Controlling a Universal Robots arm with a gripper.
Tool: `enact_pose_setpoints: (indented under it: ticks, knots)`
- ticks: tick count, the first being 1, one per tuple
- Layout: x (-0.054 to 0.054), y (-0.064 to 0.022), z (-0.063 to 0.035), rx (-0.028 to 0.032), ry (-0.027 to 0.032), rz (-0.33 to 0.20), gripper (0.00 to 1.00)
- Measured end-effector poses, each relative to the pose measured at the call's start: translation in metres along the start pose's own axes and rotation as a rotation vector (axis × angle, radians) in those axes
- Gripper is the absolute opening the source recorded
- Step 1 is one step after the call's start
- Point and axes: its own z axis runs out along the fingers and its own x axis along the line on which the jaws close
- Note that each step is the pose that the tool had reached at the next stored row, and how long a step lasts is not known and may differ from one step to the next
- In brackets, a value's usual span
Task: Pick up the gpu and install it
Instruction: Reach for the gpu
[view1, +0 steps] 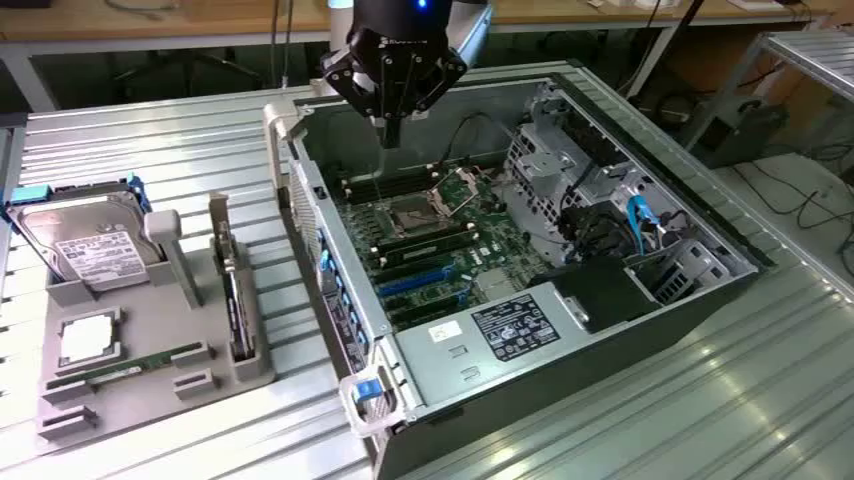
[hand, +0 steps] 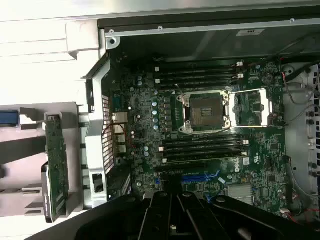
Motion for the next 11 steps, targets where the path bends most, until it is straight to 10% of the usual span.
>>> enact_pose_setpoints:
  ticks: [11]
  knots:
    - [0.0002,-0.0024,-0.0001,-0.0003,-0.0001,0.000,0.11]
